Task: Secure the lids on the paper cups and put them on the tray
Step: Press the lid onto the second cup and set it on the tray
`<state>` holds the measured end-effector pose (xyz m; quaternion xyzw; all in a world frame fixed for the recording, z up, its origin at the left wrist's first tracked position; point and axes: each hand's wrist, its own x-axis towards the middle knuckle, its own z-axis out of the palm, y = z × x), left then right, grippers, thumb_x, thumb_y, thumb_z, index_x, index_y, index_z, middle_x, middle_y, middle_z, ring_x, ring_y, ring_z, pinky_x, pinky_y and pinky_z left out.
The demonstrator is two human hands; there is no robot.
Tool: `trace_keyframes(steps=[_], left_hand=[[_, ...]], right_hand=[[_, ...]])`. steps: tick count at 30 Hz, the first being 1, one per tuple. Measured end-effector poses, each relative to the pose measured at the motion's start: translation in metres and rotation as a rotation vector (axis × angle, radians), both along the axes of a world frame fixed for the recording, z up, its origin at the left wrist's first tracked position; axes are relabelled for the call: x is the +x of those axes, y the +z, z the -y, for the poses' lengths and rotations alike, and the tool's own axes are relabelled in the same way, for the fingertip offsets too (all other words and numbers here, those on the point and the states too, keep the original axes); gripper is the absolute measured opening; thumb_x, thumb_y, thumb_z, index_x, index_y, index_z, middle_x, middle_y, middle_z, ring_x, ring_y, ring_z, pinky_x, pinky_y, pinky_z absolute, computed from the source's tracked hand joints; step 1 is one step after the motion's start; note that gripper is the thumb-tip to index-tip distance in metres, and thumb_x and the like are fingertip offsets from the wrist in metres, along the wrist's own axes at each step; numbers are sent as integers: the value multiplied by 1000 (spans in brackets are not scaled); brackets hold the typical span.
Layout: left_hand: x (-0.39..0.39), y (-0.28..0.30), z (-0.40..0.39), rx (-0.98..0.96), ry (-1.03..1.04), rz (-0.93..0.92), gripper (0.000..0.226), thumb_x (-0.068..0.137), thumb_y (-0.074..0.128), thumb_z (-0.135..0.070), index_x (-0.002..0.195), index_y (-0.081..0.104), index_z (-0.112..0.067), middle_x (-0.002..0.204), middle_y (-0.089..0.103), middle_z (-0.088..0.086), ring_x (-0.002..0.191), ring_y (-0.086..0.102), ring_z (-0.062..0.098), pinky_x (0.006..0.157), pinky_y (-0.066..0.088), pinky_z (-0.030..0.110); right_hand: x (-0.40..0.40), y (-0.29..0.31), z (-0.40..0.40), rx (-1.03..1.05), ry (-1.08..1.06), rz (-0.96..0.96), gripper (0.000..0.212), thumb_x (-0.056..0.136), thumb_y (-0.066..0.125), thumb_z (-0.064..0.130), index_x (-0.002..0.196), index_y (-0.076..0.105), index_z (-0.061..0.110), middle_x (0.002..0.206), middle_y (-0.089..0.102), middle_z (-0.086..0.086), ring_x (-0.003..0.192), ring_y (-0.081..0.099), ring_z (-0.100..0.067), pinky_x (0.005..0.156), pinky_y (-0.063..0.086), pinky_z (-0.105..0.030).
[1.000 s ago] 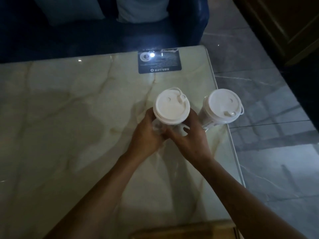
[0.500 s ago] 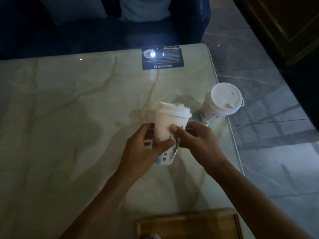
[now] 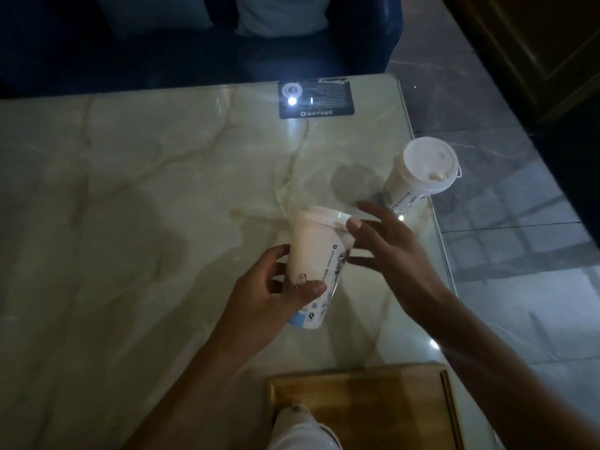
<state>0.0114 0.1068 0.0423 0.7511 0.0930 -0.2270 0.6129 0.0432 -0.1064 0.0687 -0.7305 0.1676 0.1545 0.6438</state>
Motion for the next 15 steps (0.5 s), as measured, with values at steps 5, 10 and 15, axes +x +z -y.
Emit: trace_keyframes(steps=[5, 10, 15], left_hand=[[-4, 3, -3, 31, -43, 33, 63, 59, 85, -65, 114, 56, -65, 116, 73, -16, 101, 74, 4, 77, 66, 34], [-4, 10, -2, 79, -31, 81, 65, 54, 81, -69, 112, 53, -68, 115, 71, -21, 100, 69, -5, 76, 65, 27], [-5, 16, -12, -110, 83, 2, 59, 61, 82, -58, 117, 66, -48, 113, 78, -9, 102, 76, 12, 73, 63, 28]], right_hand=[[20, 13, -6, 28, 79, -2, 102, 60, 80, 70, 150, 50, 33, 138, 70, -3, 119, 72, -20, 100, 61, -49], [28, 14, -10, 32, 134, -22, 96, 54, 85, 63, 143, 55, 38, 135, 71, -4, 119, 71, -23, 103, 59, -50], [33, 10, -8, 136, 20, -11, 84, 58, 83, 56, 135, 65, 28, 109, 81, 2, 100, 78, -18, 84, 61, -38]])
